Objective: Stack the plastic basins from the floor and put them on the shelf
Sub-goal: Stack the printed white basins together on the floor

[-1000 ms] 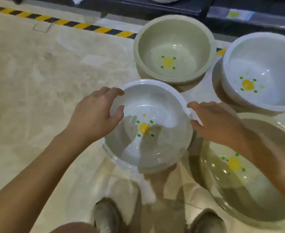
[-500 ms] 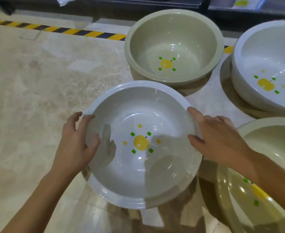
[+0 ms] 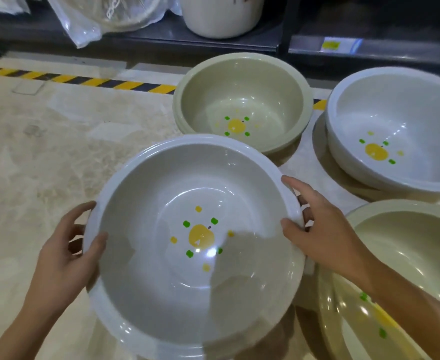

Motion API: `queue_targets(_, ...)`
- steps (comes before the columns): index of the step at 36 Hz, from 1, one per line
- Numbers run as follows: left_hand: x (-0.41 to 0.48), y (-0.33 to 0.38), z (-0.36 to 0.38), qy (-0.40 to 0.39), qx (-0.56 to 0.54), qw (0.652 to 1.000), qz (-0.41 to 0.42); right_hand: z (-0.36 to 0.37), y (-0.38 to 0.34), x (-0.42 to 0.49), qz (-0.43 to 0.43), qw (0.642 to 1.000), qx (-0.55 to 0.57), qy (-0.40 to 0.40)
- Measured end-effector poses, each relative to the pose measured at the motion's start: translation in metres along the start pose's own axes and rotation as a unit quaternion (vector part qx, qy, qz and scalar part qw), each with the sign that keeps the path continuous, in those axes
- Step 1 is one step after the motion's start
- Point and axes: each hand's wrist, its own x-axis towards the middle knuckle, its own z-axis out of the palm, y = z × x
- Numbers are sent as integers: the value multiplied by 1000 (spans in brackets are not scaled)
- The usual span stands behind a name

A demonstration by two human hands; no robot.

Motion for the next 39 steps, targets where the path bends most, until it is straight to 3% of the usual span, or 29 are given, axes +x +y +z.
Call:
queue_targets(5,45,24,-26,-12,-16,999,25,-47,-24,-6,13,984,145,104)
queue_targets(10,125,28,-6,-104,-65,989,84,-113,-35,-38,63,955,181,225)
queue_targets(16,52,210,62,-174,-35,956,233,-179,-23,-113,134,927,163,310)
queue_targets(23,-8,277,147,-279,-70,905,313,-213,17,-207,176,880,123,424)
queue_targets(32,-55,270,224,-371,-38,868,327,-191,81,-277,237,838,76,486)
queue_targets(39,-65,256,250,-367,24,869,331,-168,119,-284,274,834,46,476)
